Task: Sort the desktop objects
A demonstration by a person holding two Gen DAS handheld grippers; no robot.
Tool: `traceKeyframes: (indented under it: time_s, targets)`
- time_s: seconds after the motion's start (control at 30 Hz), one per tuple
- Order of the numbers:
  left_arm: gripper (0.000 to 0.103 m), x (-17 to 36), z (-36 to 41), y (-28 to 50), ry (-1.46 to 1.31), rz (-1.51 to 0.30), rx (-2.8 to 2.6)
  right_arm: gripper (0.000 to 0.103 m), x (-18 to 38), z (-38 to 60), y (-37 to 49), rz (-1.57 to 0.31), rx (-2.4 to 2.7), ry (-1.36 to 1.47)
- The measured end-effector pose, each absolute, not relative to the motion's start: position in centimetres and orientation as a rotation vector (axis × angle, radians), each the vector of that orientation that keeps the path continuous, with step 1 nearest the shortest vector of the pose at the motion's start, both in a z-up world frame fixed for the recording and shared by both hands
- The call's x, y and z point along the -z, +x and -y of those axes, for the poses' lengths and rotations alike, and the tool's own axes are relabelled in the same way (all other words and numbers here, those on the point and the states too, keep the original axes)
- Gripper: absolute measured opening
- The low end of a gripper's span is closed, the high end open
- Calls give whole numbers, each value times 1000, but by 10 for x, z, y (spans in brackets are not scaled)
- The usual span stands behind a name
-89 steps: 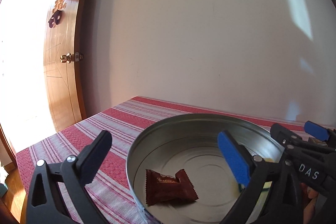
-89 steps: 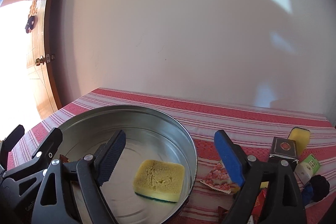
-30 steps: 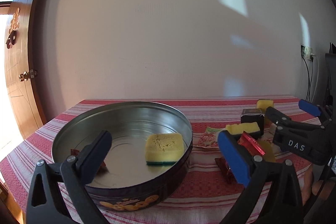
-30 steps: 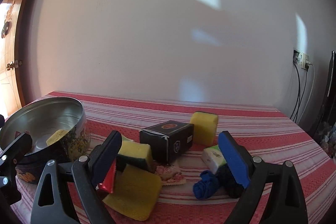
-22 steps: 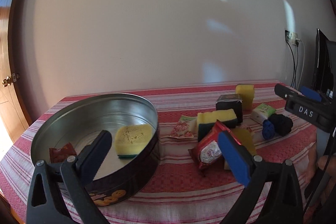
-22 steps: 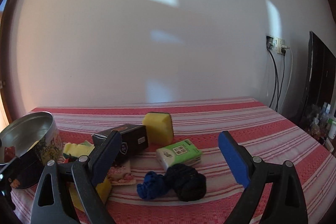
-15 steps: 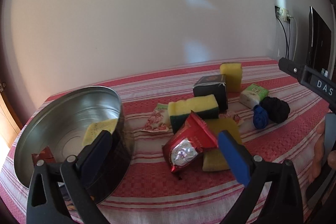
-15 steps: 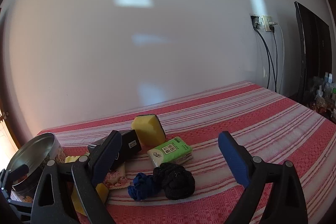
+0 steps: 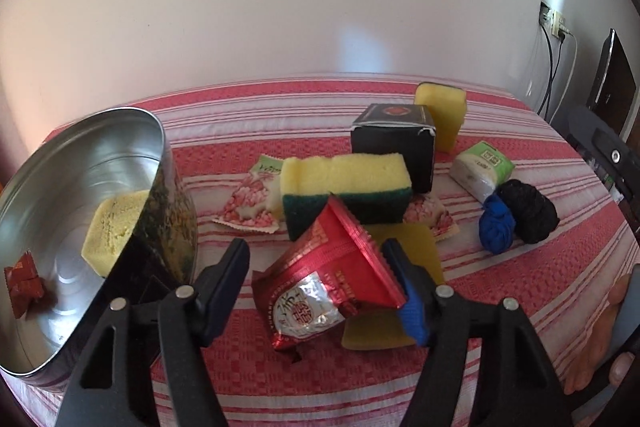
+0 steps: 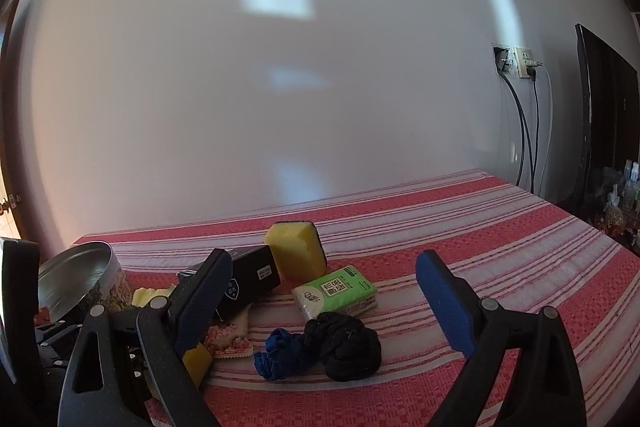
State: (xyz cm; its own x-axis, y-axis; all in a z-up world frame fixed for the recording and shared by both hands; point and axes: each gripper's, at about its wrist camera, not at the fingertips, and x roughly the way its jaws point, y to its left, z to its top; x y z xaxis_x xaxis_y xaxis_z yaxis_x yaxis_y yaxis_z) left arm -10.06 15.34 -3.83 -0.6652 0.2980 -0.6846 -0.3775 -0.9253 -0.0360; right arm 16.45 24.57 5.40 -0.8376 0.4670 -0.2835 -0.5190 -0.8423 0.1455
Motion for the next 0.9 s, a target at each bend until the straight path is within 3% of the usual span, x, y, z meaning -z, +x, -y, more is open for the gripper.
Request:
traceKeyframes:
  time_s: [0.13, 0.2, 0.33, 0.47, 0.9]
  targets:
    - [69, 38, -149, -95, -1016, -124, -2567, 95, -54, -245, 165, -292, -2582, -323]
    - [57, 39, -148, -90, -1013, -113, -2551, 95, -54, -245, 165, -293, -2581, -327]
    - [56, 36, -149, -93, -1004, -124, -2551, 95, -54, -244, 164, -289, -2576, -329]
    - [45, 33, -149, -91, -962, -118, -2565, 95, -54, -242, 163, -276, -2571, -332]
    - [45, 23, -145, -84, -835, -95, -2612, 95, -55, -233, 163, -220, -2575, -320]
